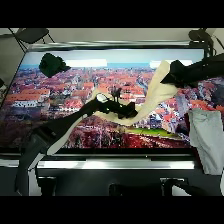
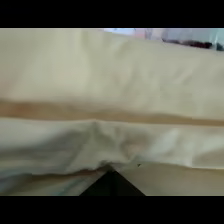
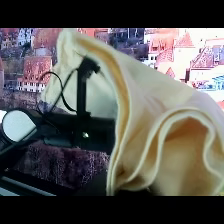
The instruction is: Fold the shirts.
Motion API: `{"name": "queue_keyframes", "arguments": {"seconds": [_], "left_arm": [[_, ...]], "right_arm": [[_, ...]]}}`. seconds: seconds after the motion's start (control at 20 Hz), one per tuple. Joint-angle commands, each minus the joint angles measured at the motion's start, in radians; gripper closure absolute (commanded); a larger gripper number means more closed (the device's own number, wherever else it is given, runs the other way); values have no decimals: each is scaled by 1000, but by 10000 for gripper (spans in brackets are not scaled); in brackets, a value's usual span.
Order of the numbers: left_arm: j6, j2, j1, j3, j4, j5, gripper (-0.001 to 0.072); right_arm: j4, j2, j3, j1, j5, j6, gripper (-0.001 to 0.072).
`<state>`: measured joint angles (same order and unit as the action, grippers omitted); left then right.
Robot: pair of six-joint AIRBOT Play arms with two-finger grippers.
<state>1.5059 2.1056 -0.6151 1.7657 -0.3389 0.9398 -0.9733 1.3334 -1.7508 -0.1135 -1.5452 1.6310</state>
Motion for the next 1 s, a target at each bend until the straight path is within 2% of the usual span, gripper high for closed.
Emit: {"name": "queue_keyframes", "arguments": {"seconds": [0.0,0.1,0.15,0.2,0.35,0.45,0.55,0.7,0.95], "left_arm": [[-42,37,-55,1,158,-32,679],[-111,21,-16,7,150,-43,682],[-122,-10,13,7,91,-44,683],[-111,-60,52,7,-35,-43,683],[0,-237,200,7,-478,21,682],[14,-354,318,7,-658,70,681],[14,-457,438,7,-710,100,681],[13,-584,589,7,-709,119,680],[12,-724,689,7,-709,153,679]], "right_arm": [[-5,-14,-1,1,56,7,672],[-4,-1,-1,1,63,8,672],[1,10,-1,1,62,8,672],[16,25,-1,1,63,8,672],[95,84,-1,18,105,6,672],[101,130,-1,95,186,3,672],[112,182,-1,192,280,3,672],[130,264,-1,328,392,3,672],[180,425,-1,454,490,11,671]]}}
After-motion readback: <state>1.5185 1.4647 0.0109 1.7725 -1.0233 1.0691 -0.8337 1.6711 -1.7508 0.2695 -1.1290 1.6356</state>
